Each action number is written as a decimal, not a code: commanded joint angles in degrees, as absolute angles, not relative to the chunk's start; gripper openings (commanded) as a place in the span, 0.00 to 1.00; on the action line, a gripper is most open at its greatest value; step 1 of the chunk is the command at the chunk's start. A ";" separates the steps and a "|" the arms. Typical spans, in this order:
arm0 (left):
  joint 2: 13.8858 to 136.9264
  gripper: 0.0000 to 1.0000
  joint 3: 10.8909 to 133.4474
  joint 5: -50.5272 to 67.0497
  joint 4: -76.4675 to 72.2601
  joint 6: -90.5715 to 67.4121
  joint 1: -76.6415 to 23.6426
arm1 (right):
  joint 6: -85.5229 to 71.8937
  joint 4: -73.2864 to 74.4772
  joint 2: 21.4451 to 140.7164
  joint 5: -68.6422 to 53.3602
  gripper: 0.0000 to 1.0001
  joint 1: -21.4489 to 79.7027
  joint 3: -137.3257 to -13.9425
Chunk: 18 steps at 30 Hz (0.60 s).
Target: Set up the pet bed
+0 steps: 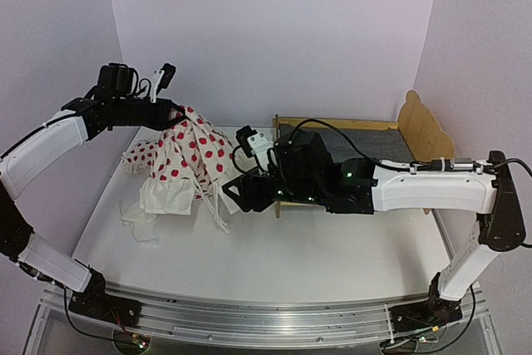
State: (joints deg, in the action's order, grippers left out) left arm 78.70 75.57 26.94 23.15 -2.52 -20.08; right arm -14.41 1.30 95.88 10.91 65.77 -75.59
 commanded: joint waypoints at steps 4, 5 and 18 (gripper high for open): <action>79.52 0.00 76.66 23.34 17.89 -9.05 -23.30 | -0.50 -0.64 100.94 16.61 0.66 71.19 -83.75; 79.54 0.00 76.72 23.33 17.97 -9.31 -23.67 | -0.44 -0.74 102.80 17.12 0.67 71.19 -85.31; 79.72 0.00 76.47 25.14 16.64 -10.61 -24.01 | 8.20 -7.71 118.88 32.68 0.85 70.94 -98.00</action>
